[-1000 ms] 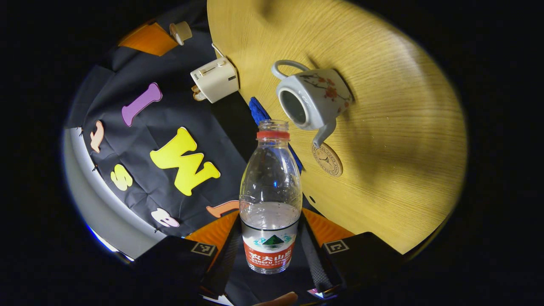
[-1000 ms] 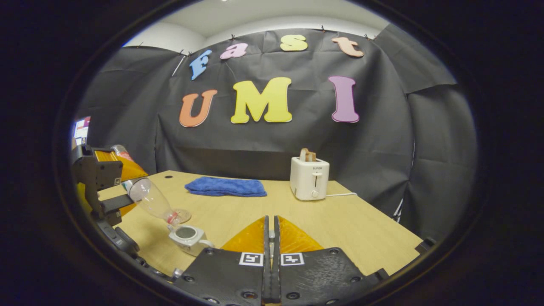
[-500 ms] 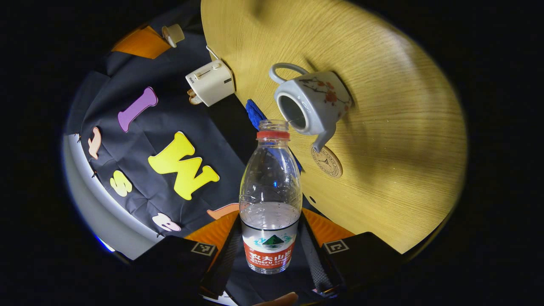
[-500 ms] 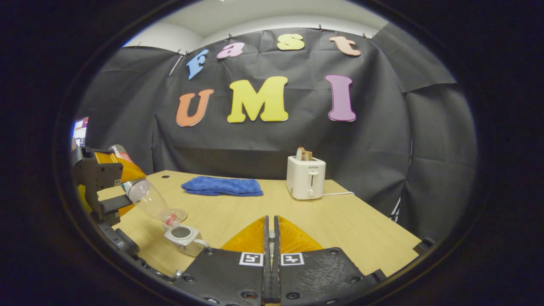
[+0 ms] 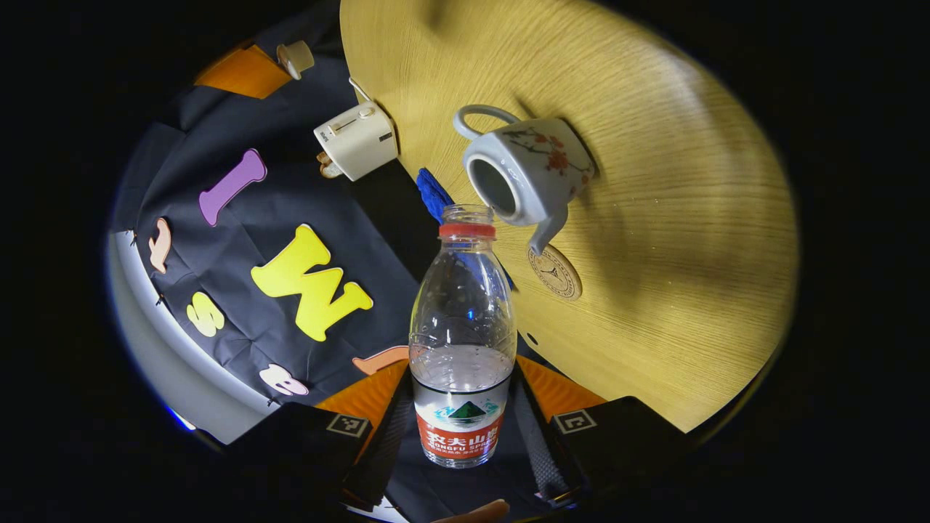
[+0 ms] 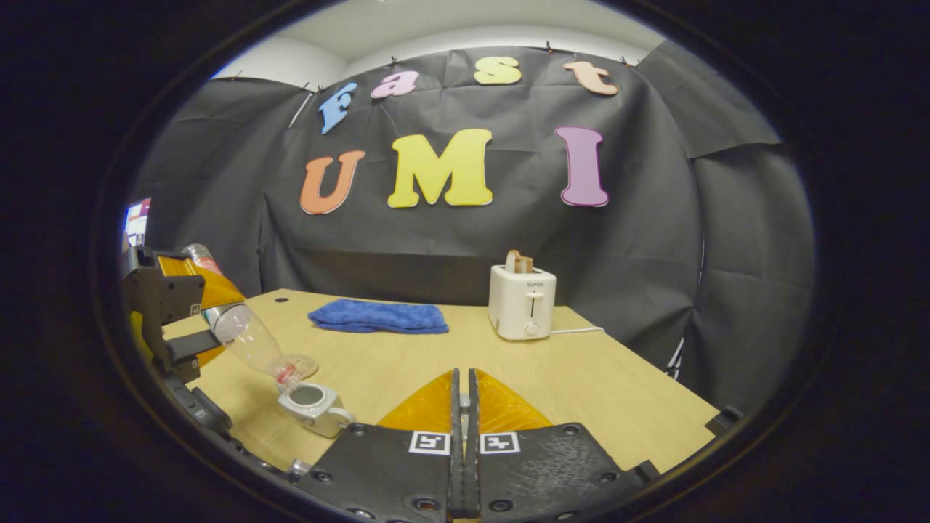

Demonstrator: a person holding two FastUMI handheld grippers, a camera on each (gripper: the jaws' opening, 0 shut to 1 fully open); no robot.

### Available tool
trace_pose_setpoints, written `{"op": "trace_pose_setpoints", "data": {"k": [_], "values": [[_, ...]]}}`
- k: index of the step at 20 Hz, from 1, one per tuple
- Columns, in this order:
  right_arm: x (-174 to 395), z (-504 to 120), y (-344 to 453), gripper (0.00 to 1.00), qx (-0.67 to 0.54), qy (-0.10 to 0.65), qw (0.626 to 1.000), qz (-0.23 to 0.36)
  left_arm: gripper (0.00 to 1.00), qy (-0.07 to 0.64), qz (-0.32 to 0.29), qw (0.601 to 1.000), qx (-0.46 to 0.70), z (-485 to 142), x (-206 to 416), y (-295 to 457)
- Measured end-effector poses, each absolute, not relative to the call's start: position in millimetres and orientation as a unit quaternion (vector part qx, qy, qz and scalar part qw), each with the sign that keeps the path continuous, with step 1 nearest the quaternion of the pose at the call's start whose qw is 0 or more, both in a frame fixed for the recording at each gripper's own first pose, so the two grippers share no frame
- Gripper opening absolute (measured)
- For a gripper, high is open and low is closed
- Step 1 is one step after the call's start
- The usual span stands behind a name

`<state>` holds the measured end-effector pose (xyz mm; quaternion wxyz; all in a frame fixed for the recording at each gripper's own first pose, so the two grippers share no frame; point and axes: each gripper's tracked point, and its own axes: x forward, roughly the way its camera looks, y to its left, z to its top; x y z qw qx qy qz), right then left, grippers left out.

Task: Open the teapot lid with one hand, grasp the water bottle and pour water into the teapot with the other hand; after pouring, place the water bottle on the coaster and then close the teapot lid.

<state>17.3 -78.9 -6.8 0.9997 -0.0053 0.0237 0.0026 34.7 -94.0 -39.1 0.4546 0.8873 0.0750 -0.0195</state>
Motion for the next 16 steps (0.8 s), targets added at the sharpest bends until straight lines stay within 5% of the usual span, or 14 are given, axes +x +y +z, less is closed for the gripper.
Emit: {"op": "trace_pose_setpoints", "data": {"k": [10,16], "values": [[18,-8,-86,0.0,-0.003,0.022,1.0,-0.007,0.77,0.083,-0.02,0.462,0.883,-36,31,-85],[21,-6,-106,0.0,0.005,0.019,0.999,-0.031,0.76,0.095,-0.038,0.547,0.831,-38,33,-77]]}}
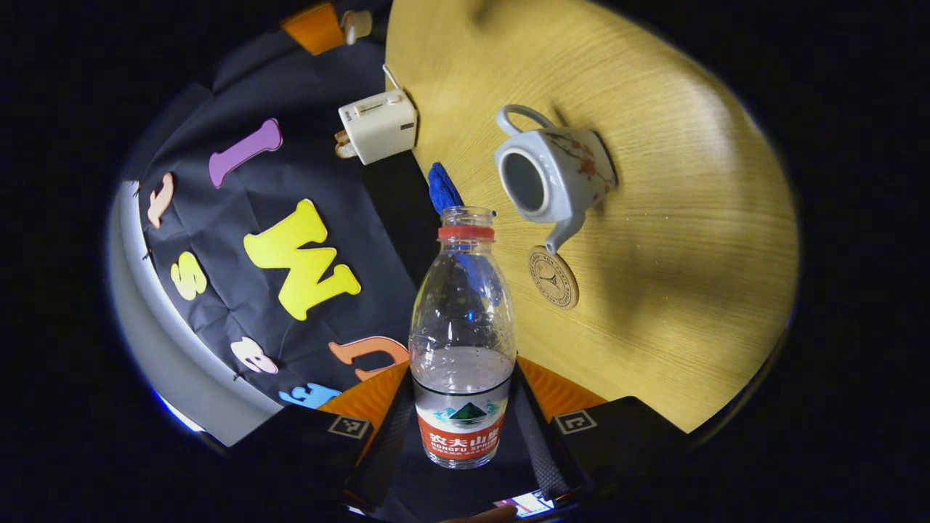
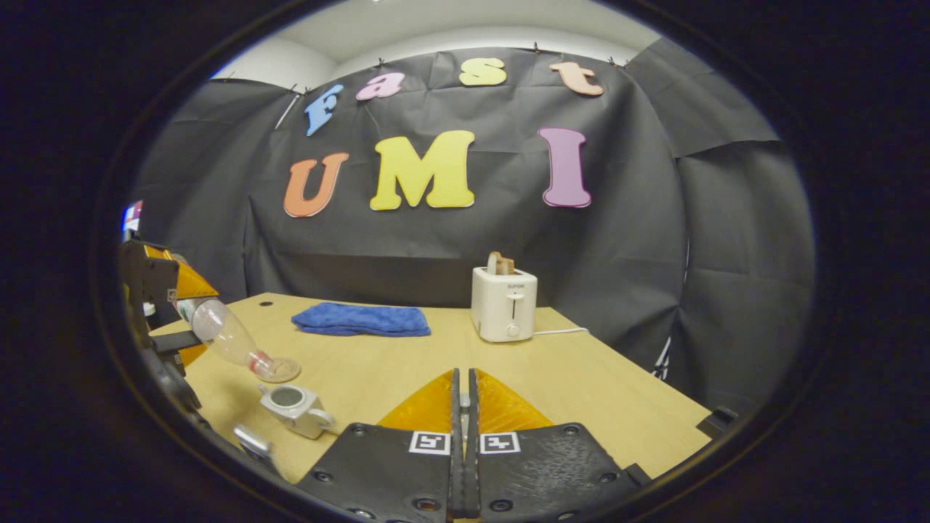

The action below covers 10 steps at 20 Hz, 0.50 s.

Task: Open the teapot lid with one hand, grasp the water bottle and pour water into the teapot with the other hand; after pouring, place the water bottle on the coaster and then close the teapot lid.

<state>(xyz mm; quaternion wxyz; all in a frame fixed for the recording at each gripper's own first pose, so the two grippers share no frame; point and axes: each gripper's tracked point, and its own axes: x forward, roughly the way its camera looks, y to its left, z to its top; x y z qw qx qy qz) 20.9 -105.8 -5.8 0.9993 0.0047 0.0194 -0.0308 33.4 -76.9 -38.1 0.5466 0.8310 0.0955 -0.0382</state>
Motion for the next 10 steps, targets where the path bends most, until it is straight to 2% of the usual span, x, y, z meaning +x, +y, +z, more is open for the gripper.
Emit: {"op": "trace_pose_setpoints", "data": {"k": [3,10], "values": [[23,-9,-110,0.0,0.013,0.025,0.999,-0.035,0.77,0.092,-0.033,0.581,0.808,-23,39,-71],[25,-12,-109,0.0,0.01,0.029,0.999,-0.037,0.77,0.094,-0.044,0.709,0.698,-5,50,-59]]}}
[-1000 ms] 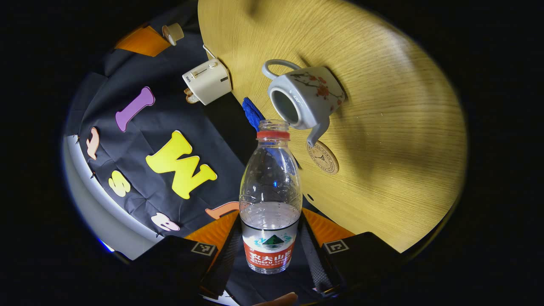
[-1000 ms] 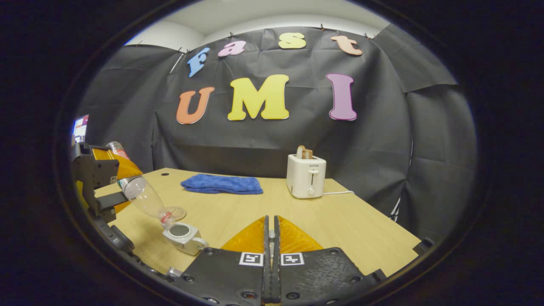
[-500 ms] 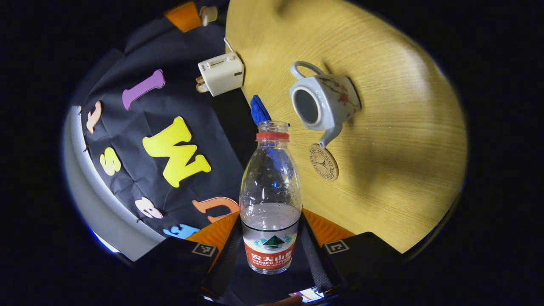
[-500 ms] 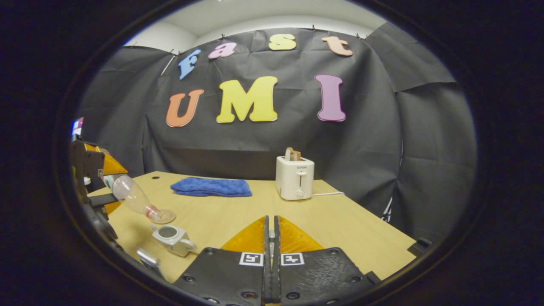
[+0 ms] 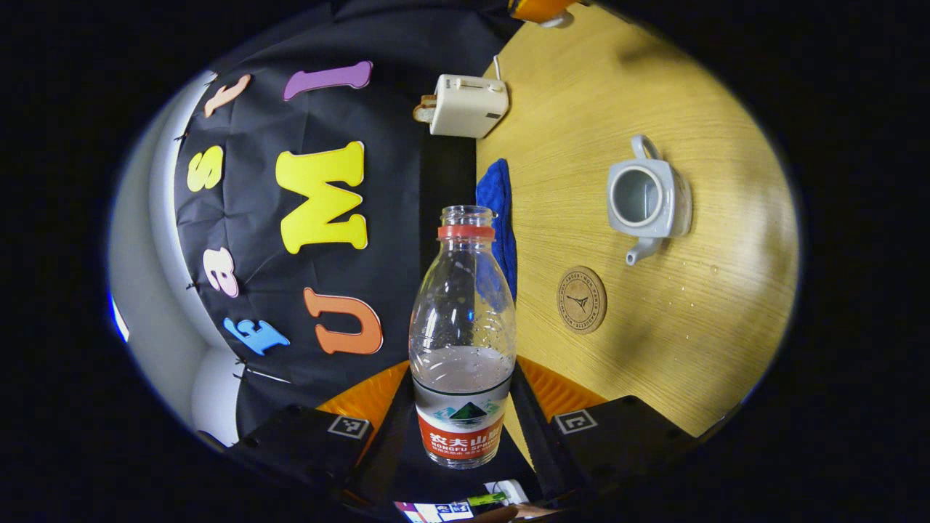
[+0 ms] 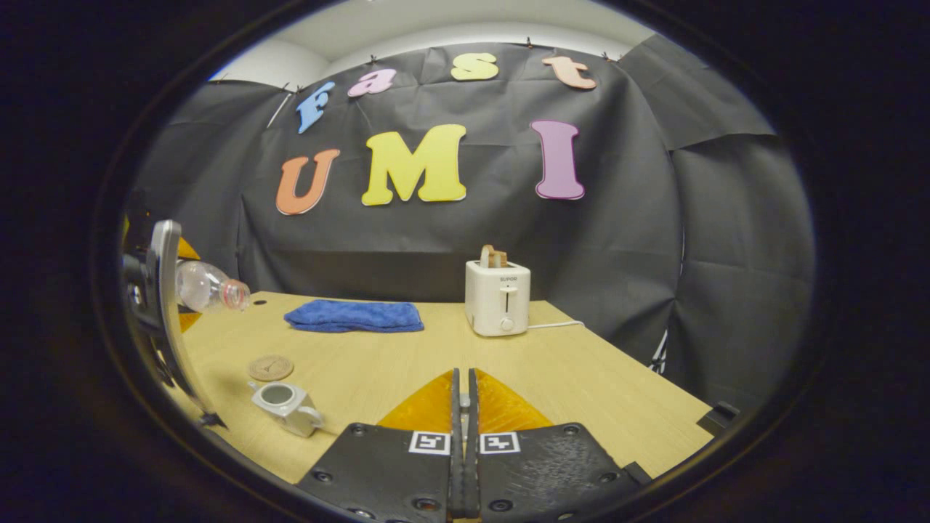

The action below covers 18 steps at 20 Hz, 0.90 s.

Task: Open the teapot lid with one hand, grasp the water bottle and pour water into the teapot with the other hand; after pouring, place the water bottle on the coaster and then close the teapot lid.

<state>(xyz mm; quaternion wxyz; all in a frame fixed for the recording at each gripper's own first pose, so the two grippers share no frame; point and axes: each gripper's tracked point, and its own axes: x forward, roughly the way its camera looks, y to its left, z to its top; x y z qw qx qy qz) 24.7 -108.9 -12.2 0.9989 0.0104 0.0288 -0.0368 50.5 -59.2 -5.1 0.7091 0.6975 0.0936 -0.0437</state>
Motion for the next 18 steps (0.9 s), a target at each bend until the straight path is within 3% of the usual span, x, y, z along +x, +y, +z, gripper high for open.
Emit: {"op": "trace_pose_setpoints", "data": {"k": [5,10,12,18], "values": [[25,-14,-104,0.01,0.006,0.029,0.999,-0.035,0.77,0.092,-0.075,0.788,0.604,-10,41,-68],[25,-15,-95,0.0,0.005,0.029,0.999,-0.023,0.77,0.039,-0.109,0.877,0.466,-13,41,-97],[25,-17,-94,0.0,0.002,0.031,0.999,-0.024,0.77,0.061,-0.11,0.903,0.411,-34,42,-93],[29,-22,-95,0.0,-0.002,0.035,0.999,-0.029,0.78,0.029,-0.125,0.965,0.229,-46,51,-108]]}}
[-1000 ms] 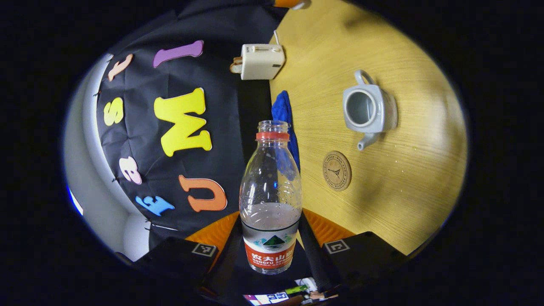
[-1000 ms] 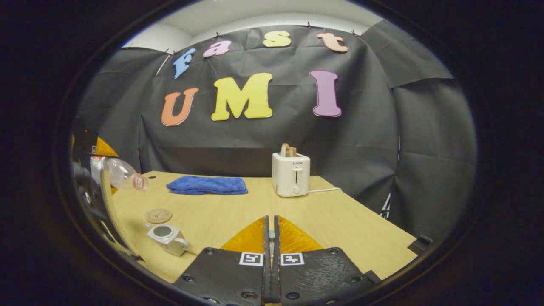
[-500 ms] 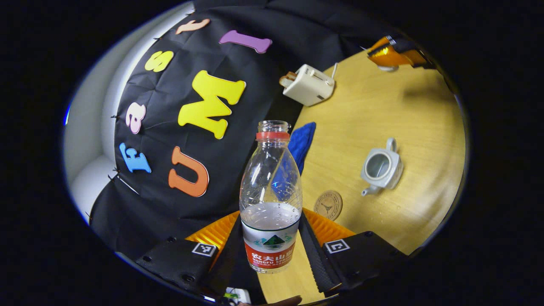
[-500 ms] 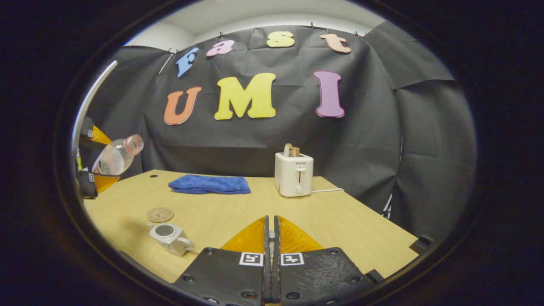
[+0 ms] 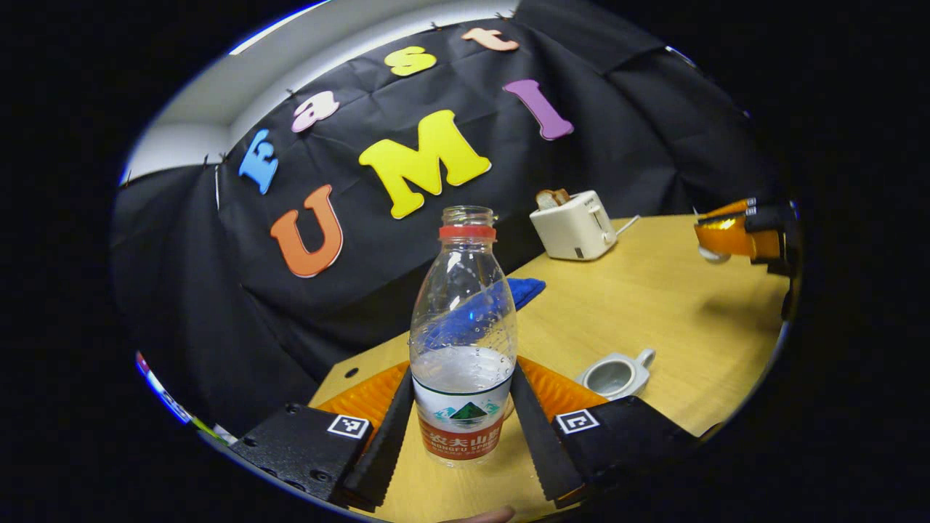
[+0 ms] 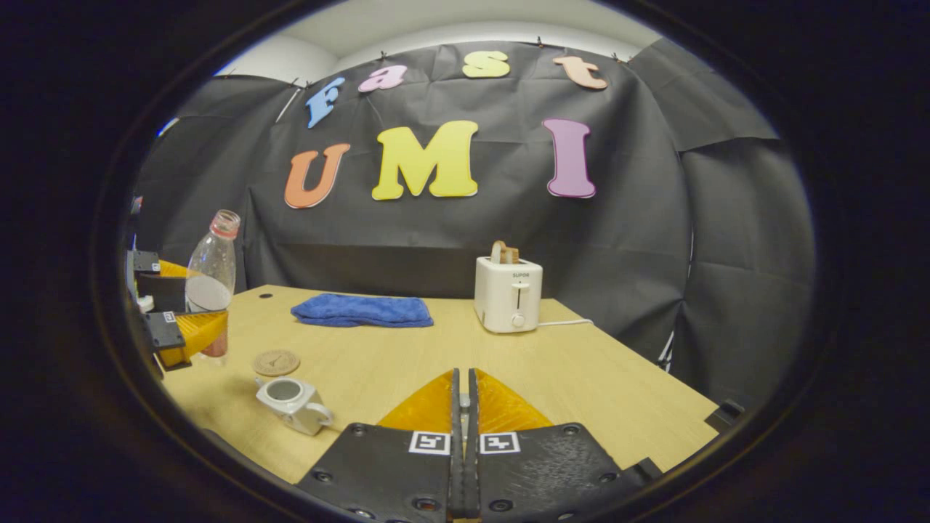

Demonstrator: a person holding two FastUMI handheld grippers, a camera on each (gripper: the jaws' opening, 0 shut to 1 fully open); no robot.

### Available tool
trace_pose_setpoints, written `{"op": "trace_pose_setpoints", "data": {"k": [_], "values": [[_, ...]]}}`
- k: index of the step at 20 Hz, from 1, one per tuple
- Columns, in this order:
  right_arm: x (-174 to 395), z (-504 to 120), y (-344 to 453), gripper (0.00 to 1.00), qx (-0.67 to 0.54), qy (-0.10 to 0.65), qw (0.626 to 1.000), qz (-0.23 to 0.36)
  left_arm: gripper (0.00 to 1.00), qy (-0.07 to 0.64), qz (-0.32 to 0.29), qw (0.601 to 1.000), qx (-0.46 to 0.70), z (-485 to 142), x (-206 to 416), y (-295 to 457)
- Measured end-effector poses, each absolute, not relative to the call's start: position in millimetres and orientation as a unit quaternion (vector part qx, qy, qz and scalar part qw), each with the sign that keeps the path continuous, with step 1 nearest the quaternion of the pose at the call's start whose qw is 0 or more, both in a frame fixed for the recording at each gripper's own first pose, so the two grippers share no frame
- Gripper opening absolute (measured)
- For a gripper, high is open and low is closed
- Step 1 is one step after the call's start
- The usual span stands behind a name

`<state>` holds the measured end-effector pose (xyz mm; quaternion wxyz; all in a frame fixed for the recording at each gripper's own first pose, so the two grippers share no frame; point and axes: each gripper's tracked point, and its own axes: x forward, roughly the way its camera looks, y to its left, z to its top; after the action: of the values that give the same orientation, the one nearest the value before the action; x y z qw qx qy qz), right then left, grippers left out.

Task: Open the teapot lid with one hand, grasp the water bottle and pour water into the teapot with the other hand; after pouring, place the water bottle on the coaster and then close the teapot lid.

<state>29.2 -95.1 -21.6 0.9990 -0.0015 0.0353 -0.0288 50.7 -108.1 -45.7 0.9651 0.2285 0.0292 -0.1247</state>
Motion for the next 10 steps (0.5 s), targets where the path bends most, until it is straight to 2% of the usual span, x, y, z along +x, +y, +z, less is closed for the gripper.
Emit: {"op": "trace_pose_setpoints", "data": {"k": [10], "values": [[33,-27,-100,0.0,0.001,0.041,0.998,-0.038,0.81,0.037,-0.111,0.993,0.006,-63,109,-101]]}}
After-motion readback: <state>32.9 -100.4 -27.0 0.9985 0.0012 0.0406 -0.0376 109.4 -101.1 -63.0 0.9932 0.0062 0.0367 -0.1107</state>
